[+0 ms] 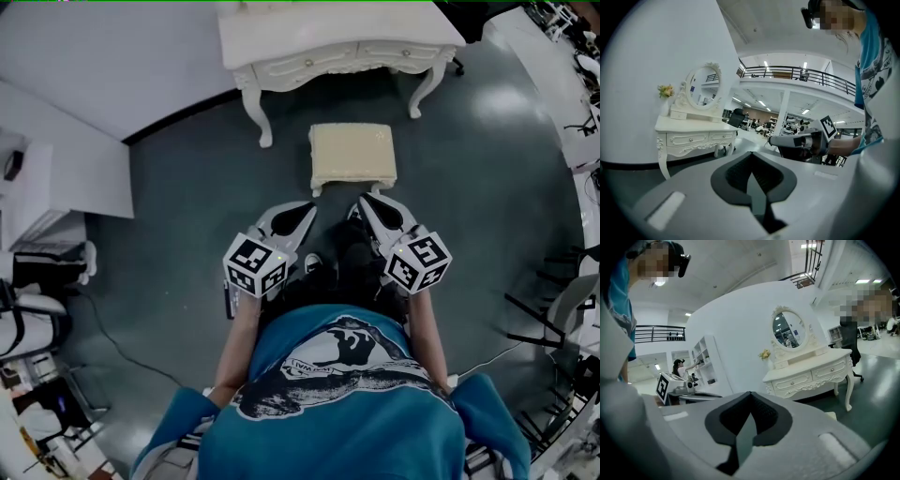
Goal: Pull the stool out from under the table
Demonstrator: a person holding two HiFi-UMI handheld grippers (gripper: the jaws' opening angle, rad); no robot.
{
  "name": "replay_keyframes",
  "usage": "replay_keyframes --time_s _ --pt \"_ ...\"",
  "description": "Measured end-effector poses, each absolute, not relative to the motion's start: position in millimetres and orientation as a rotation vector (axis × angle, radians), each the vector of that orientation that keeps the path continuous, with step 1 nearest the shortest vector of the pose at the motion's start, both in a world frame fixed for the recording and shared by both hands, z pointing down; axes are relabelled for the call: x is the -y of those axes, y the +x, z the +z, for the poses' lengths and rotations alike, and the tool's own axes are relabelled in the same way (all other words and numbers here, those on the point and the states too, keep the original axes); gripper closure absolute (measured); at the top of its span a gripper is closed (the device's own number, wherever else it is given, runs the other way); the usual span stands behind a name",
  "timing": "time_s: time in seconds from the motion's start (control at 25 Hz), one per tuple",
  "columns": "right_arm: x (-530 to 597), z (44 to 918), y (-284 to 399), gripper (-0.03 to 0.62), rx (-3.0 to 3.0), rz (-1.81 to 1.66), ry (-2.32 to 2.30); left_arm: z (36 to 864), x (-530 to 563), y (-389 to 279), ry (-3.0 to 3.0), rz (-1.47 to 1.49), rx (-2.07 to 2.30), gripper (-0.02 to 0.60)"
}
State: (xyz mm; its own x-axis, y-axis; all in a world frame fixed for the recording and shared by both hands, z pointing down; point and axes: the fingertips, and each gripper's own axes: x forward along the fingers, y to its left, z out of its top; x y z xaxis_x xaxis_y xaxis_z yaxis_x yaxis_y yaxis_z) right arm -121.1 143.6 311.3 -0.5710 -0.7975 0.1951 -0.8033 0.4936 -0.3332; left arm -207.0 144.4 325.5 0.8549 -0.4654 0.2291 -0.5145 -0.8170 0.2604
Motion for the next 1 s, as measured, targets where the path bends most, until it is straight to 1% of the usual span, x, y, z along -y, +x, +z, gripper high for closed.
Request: replay_keyframes --time_s 0.32,0.68,1.0 --pt "-161 304 -118 0.599 2.748 0.634 1.451 324 -164 -199 2.739 0.249 0.706 0.569" --pt "-169 303 -117 0.594 2.719 0.544 1.398 320 -169 -185 2.761 0.276 0.648 0.569" --pt "-166 303 -121 0.594 2.728 0.535 1.387 323 -172 -179 2.773 0.315 0.616 0.569"
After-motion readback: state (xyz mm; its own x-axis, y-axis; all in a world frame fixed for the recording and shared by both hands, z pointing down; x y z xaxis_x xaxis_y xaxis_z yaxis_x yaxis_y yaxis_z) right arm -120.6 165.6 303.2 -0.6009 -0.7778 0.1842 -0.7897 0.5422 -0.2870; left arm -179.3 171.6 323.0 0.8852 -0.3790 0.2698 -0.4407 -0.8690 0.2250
